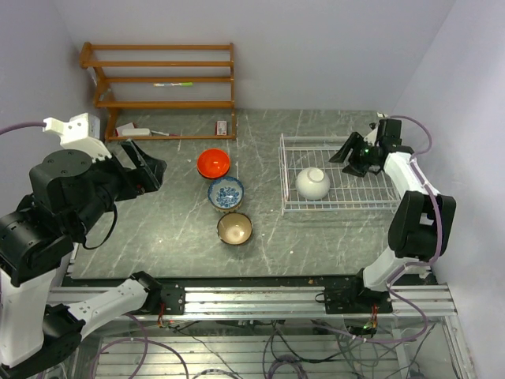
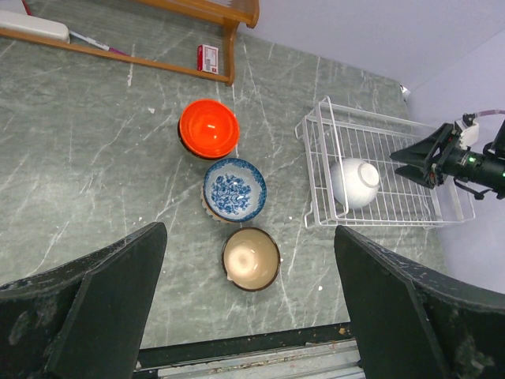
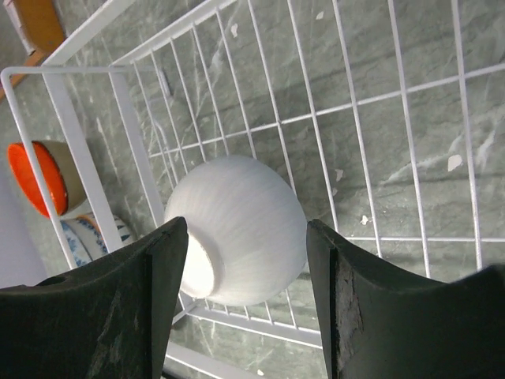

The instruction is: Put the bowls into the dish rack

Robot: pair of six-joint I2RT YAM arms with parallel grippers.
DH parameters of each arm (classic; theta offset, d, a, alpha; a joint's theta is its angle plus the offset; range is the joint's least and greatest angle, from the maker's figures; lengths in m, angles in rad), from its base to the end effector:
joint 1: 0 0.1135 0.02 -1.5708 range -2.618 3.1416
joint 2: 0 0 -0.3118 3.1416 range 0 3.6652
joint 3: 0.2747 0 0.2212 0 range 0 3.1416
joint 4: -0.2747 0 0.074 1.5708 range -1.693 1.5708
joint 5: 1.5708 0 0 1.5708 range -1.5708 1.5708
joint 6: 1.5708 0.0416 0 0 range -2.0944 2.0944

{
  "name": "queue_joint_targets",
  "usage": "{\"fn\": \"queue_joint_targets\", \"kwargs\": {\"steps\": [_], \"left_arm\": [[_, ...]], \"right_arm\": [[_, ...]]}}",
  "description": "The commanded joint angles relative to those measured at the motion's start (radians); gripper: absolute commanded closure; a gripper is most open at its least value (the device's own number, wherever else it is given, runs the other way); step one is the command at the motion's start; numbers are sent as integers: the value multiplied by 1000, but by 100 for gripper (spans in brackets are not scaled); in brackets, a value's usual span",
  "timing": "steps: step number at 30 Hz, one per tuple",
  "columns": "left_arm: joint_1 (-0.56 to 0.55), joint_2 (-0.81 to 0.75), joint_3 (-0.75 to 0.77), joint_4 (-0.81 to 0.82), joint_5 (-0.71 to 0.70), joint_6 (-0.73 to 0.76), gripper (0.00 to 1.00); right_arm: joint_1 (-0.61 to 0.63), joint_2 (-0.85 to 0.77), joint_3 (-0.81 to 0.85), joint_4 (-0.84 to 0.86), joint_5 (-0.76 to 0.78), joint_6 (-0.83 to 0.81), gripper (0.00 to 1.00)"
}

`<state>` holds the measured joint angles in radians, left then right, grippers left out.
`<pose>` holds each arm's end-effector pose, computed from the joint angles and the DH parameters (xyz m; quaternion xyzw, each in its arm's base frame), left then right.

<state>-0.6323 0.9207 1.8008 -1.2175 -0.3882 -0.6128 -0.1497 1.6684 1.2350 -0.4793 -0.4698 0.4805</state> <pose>0.0309 -0.0032 0.5268 -0.1037 0.8015 -0.2031 0.5528 0.3358 -0.0316 0.3010 0.2137 0.8984 0.2690 0.2737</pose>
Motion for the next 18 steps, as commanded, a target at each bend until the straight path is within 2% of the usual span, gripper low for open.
{"fn": "queue_joint_targets", "kwargs": {"steps": [1, 6, 13, 18], "left_arm": [[-4, 7, -2, 27, 18, 7, 1], [-4, 13, -1, 33, 19, 10, 1], [-4, 7, -2, 28, 12, 10, 1], [-4, -4, -6, 16, -1, 6, 1]], "right_arm": [[50, 38, 88, -104, 149, -64, 39], [150, 82, 179, -193, 328, -108, 38], [201, 46, 197, -211, 434, -119, 37], [296, 18, 250, -295, 559, -171, 28]]}}
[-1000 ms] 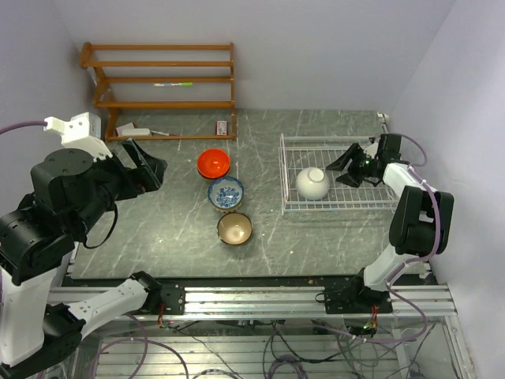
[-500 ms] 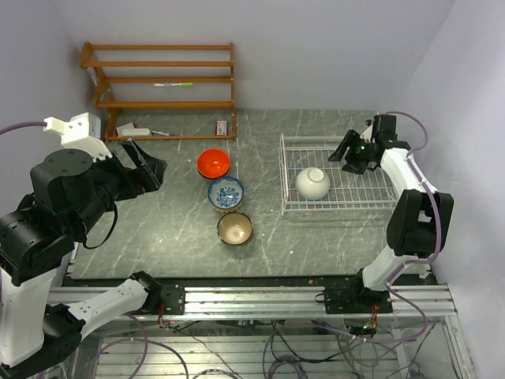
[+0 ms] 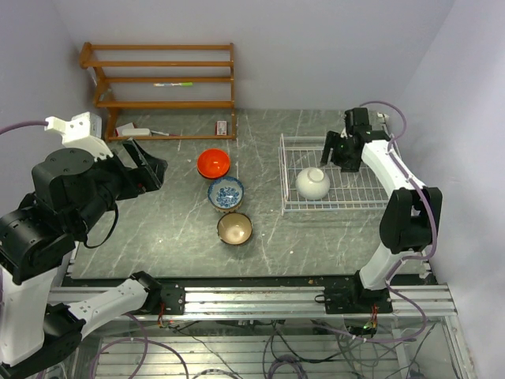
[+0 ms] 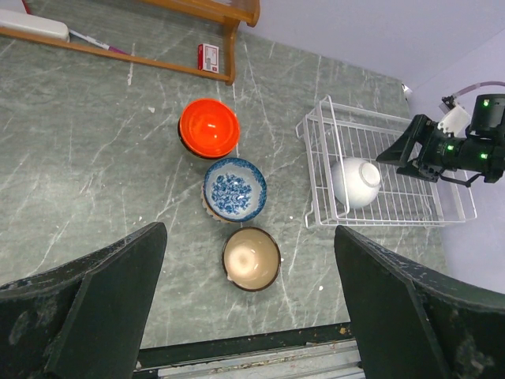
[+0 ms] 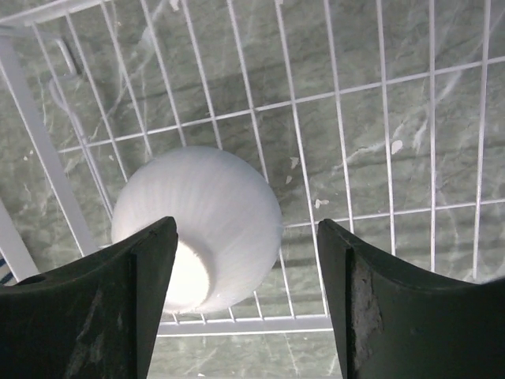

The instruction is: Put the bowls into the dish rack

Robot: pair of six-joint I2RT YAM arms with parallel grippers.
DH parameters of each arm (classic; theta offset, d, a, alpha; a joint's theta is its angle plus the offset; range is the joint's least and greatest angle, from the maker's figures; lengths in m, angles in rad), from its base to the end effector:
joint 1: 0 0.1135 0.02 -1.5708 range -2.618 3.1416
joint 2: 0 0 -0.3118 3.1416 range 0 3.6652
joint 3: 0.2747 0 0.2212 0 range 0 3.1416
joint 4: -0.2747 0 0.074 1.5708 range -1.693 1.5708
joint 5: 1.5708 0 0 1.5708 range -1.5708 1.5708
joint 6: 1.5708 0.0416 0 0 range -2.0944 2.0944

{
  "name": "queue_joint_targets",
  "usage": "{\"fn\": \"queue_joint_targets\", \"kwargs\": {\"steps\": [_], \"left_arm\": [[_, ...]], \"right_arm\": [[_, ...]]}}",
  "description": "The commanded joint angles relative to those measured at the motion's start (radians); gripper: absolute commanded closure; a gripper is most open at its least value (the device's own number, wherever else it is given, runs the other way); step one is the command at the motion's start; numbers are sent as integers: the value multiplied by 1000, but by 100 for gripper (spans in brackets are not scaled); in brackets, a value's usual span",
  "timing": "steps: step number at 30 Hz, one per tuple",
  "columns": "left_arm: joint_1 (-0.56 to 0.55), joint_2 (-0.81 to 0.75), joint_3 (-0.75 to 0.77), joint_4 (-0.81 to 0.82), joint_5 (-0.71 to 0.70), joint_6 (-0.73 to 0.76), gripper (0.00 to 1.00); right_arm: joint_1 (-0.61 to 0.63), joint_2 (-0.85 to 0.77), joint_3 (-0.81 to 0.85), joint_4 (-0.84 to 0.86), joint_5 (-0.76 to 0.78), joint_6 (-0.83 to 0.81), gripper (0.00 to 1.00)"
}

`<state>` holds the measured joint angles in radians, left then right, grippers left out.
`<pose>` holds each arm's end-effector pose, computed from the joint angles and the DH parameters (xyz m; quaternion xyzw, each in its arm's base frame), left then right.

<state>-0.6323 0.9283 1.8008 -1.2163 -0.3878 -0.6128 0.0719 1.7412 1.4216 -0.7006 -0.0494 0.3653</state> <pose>0.0335 -0.0051 0.5269 -0.1031 0.8034 -0.2014 0.5508 0.3532 0.0275 0.3124 0.1340 0.9527 0.0821 0.2601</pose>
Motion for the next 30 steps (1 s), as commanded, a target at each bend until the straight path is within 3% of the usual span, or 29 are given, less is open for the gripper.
{"fn": "queue_joint_targets", "kwargs": {"steps": [1, 7, 12, 30], "left_arm": [[-4, -13, -6, 14, -5, 5, 1], [-4, -23, -15, 16, -11, 5, 1], [-4, -27, -24, 20, -15, 8, 1], [-4, -44, -54, 26, -35, 7, 1]], "right_arm": [[96, -61, 73, -85, 160, -64, 25], [183, -102, 89, -111, 199, -78, 7], [202, -74, 106, -165, 228, -72, 1], [246, 37, 128, -204, 207, -111, 0]]}}
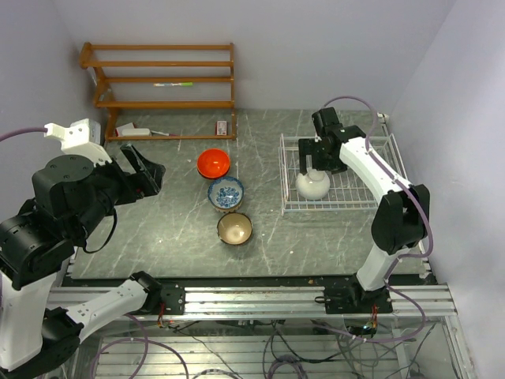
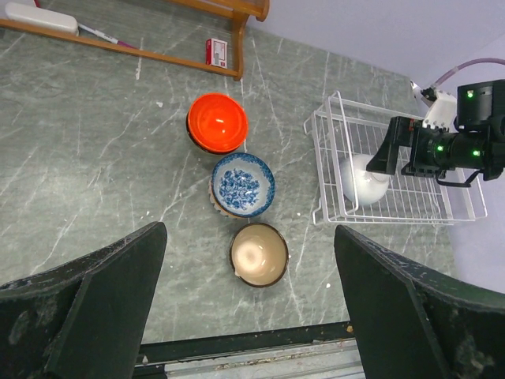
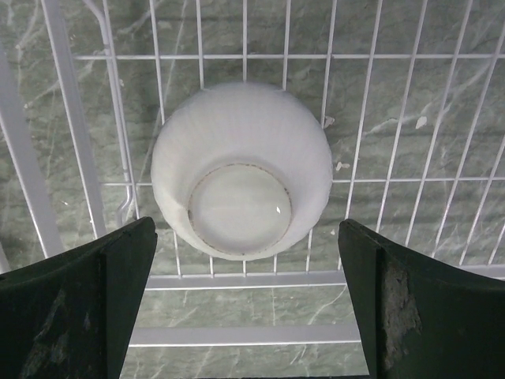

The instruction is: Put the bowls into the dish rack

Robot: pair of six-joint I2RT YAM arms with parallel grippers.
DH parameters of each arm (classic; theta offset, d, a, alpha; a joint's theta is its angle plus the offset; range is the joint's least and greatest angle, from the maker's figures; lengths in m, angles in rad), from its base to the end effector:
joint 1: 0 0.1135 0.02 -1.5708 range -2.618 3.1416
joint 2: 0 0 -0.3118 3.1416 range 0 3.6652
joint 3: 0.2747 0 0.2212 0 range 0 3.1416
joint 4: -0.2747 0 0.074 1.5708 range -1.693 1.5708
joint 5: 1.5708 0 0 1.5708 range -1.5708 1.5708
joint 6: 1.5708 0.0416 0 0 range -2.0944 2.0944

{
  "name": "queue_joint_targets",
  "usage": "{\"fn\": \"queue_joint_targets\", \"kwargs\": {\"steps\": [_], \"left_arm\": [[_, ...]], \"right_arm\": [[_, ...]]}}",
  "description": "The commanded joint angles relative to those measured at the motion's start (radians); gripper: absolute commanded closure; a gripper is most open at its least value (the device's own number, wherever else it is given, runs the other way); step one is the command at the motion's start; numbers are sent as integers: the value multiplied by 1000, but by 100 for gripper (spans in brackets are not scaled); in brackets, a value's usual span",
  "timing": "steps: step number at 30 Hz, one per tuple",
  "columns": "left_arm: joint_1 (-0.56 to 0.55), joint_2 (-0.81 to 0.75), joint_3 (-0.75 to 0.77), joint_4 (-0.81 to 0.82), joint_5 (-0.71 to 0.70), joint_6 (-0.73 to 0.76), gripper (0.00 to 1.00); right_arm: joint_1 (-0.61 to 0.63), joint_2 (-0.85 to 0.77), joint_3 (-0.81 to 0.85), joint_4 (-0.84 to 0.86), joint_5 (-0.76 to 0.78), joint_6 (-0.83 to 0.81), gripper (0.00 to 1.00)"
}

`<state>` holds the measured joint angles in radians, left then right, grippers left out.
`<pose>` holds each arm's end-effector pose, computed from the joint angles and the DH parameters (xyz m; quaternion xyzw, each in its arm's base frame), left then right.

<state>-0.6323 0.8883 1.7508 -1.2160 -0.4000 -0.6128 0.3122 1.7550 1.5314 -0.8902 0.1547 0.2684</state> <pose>0.0270 0.0003 0.5173 -0.1057 0.8051 -0.1943 0.5503 0.3339 0.1010 0.3280 -0.0038 0.9712 -0.0075 0.2379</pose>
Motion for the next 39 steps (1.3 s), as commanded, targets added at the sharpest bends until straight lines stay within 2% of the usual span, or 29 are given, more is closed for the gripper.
{"fn": "queue_joint_targets", "kwargs": {"steps": [1, 14, 32, 37, 39], "left_arm": [[-4, -2, -2, 24, -24, 7, 1], [-4, 15, 17, 12, -23, 15, 1], [-4, -6, 18, -7, -20, -14, 1], [-4, -5, 33, -18, -28, -13, 1], [-4, -1, 41, -24, -28, -10, 1]], "right_arm": [[6, 23, 13, -10, 3, -12, 0], [6, 12, -25, -4, 11, 4, 11], [0, 16, -56, 27, 29, 11, 53], [-38, -11, -49, 44, 58, 29, 69], [-67, -17, -45, 54, 52, 36, 72]]}}
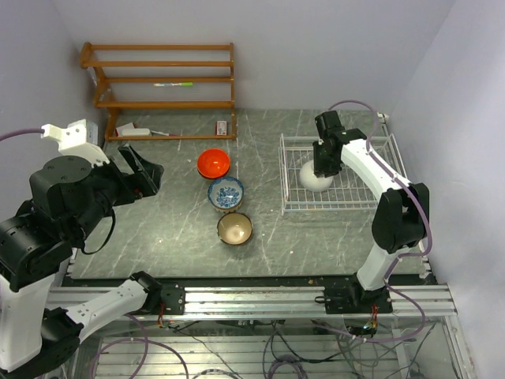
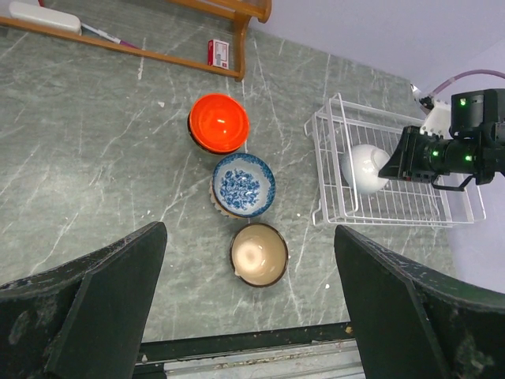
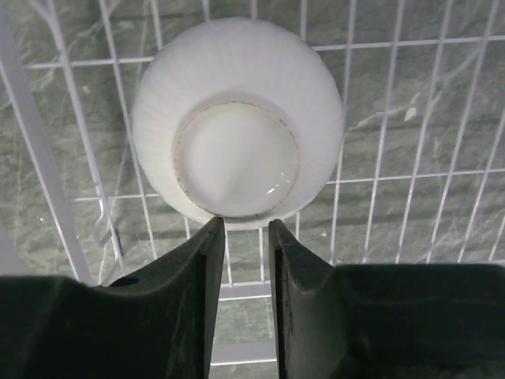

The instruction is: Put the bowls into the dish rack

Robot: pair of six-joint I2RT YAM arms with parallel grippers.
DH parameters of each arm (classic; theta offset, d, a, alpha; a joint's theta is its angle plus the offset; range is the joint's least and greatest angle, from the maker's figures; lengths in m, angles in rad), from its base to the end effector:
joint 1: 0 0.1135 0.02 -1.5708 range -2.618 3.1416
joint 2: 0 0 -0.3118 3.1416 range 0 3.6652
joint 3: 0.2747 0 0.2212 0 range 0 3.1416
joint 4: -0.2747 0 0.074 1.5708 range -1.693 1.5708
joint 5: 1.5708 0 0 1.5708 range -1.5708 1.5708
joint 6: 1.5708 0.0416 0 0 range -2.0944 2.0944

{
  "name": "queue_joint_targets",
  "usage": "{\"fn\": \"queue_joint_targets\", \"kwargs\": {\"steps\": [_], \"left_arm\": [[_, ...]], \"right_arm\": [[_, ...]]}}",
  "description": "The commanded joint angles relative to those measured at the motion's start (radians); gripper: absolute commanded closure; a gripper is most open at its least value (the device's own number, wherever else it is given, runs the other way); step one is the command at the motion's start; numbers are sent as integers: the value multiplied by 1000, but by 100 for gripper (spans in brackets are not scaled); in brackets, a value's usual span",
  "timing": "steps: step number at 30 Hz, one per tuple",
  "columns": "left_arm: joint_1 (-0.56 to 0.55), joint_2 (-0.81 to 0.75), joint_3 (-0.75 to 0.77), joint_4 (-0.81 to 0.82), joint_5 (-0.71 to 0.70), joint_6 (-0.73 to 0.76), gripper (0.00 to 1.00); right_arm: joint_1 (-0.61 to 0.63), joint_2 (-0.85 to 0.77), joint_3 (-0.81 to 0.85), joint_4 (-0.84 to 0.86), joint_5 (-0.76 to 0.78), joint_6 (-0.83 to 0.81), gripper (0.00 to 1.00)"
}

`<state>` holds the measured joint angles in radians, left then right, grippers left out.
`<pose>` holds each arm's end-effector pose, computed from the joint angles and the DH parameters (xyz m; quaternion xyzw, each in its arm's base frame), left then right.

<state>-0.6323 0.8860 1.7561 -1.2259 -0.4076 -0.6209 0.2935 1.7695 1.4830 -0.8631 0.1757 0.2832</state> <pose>0.0254 0.0019 0.5174 -0.1109 0.8047 -0.1932 0.5503 0.3369 0.0942 0.3116 0.0133 0.9742 -0.0230 0.2240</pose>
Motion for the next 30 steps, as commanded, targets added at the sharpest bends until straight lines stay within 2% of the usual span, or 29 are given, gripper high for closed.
{"fn": "queue_joint_targets", "kwargs": {"steps": [1, 10, 19, 30], "left_arm": [[-4, 4, 38, -17, -20, -1, 1], [-4, 14, 46, -20, -12, 6, 1], [-4, -11, 20, -18, -12, -8, 1], [-4, 13, 22, 0, 11, -8, 1]], "right_arm": [[-61, -31, 4, 31, 28, 22, 72], [-108, -24, 36, 47, 60, 19, 71], [-53, -106, 51, 78, -88, 35, 65], [-13, 6, 95, 151, -195, 2, 62]]}}
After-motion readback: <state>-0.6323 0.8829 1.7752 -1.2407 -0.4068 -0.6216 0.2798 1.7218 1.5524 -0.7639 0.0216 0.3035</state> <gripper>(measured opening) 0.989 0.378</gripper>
